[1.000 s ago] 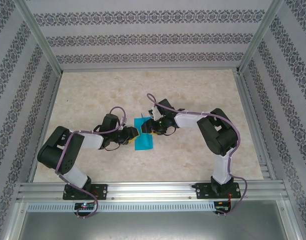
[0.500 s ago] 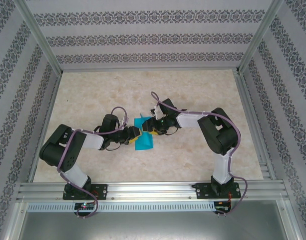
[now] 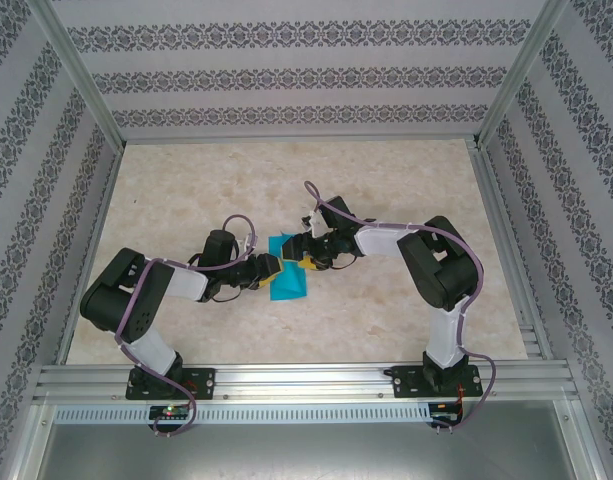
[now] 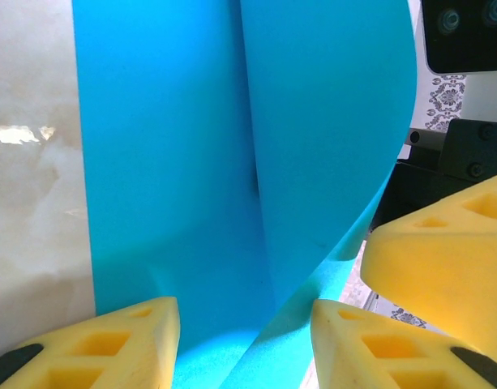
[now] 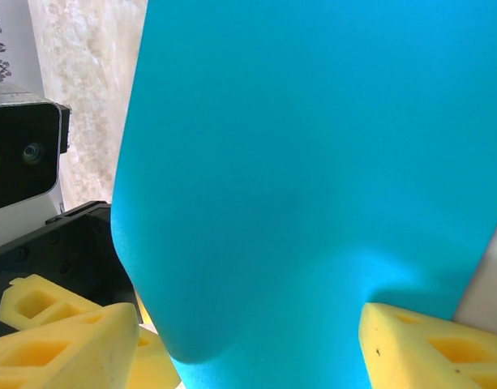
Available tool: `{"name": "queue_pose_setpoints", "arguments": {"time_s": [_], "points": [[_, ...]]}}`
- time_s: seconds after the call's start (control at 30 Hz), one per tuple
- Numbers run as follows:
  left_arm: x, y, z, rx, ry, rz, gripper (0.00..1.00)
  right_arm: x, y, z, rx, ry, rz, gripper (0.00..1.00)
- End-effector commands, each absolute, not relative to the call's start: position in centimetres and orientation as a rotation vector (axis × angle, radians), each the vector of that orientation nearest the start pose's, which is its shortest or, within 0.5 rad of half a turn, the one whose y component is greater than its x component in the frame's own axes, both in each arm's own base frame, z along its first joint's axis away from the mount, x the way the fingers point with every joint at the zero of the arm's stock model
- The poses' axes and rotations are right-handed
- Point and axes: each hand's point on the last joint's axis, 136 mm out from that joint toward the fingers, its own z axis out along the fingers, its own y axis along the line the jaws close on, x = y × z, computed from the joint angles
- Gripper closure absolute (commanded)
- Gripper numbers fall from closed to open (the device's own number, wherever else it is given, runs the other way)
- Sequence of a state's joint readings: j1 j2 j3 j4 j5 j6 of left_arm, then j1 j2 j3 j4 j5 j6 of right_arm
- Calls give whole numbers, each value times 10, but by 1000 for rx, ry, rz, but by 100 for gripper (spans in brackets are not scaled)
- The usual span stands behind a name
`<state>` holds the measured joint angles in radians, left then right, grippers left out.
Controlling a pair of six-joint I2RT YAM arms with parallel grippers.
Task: Fold a paper plane with a square sheet of paper (pick it up from the middle)
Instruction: Fold the triangle a second time at the center of the table.
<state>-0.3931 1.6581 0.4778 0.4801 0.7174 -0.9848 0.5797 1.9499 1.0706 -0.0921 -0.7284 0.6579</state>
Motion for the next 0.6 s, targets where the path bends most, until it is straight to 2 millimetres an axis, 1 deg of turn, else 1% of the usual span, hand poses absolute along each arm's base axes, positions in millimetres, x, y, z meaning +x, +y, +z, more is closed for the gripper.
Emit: {"name": "queue_pose_setpoints", "arguments": {"time_s": [0.0,0.1,0.27,0.4,0.57], "points": [[272,-233,42,-295,2516,-1449,52,290,319,2,-158,2866,1237,25],[267,-232,45,-290,2510,-1458,49,291,319,2,-146,2865,1229,23],[259,-233,49,-261,2503,-1490,48,292,318,1,-134,2871,1222,23],[257,-234,51,-248,2502,-1504,50,292,318,1,-126,2875,1216,26],[256,-236,50,-245,2511,-1514,54,292,317,0,-119,2879,1203,31]]}}
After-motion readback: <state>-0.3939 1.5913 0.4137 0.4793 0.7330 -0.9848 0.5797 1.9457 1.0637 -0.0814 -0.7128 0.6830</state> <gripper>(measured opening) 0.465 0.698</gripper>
